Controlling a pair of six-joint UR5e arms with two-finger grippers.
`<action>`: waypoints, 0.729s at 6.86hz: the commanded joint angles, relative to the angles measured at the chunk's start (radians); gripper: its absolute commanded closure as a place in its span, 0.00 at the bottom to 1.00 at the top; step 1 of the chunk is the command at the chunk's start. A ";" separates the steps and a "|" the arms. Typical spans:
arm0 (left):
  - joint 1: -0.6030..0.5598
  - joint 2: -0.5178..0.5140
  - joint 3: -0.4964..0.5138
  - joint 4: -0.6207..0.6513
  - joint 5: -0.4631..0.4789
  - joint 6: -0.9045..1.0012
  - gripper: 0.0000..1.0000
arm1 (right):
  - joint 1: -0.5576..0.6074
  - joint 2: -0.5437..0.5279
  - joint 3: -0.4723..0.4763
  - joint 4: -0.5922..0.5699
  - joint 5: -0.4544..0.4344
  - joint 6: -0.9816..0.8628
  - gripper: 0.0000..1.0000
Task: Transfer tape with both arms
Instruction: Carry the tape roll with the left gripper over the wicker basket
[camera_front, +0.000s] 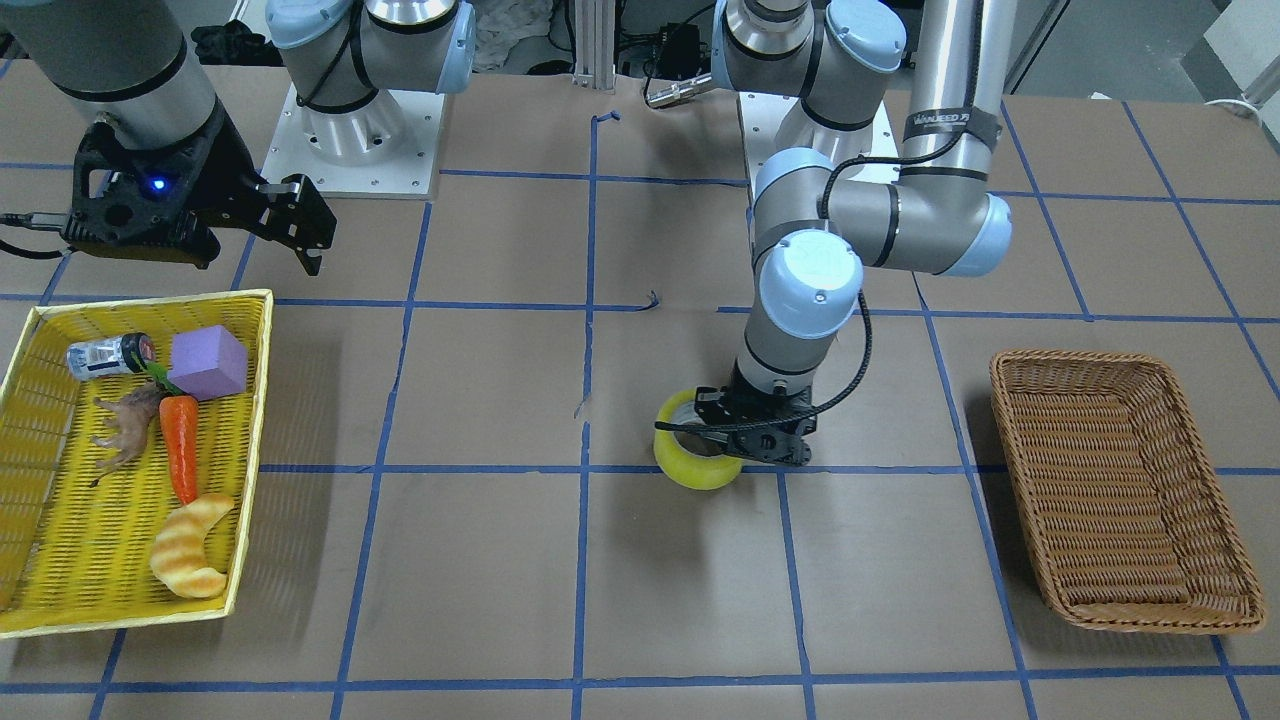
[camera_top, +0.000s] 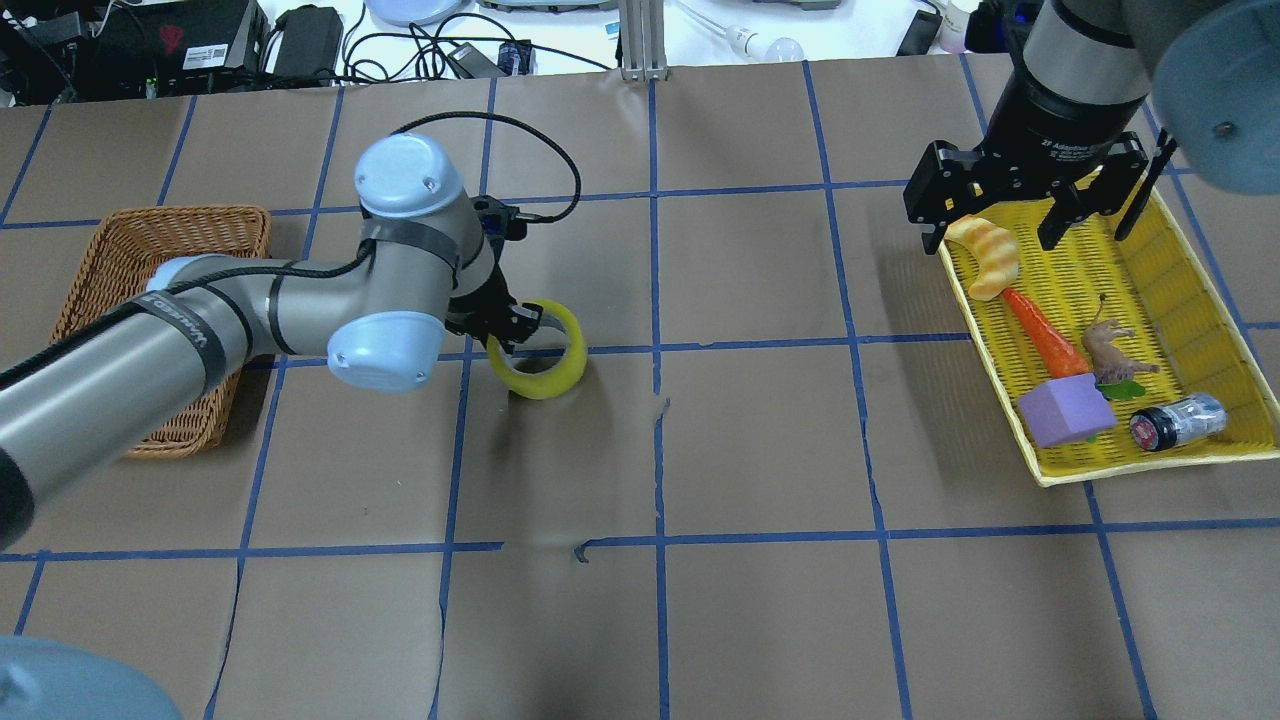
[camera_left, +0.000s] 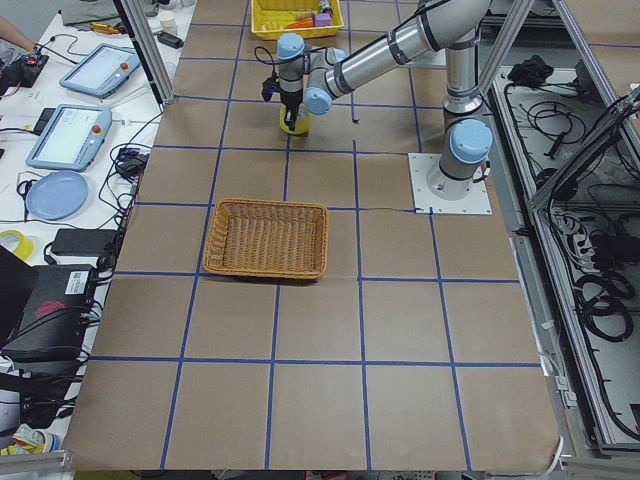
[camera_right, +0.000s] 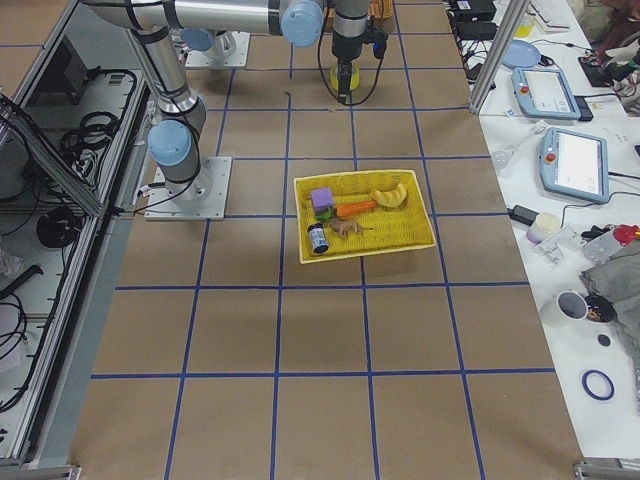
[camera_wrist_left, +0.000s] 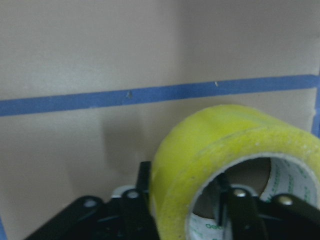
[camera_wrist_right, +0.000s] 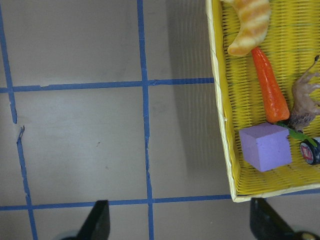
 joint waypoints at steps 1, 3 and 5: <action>0.184 0.060 0.103 -0.151 0.025 0.211 1.00 | -0.001 0.000 0.000 0.000 -0.002 0.000 0.00; 0.375 0.108 0.111 -0.194 0.030 0.398 1.00 | 0.000 -0.001 0.000 0.000 -0.002 0.000 0.00; 0.675 0.076 0.113 -0.162 0.015 0.731 1.00 | -0.001 0.000 0.002 0.000 -0.001 0.002 0.00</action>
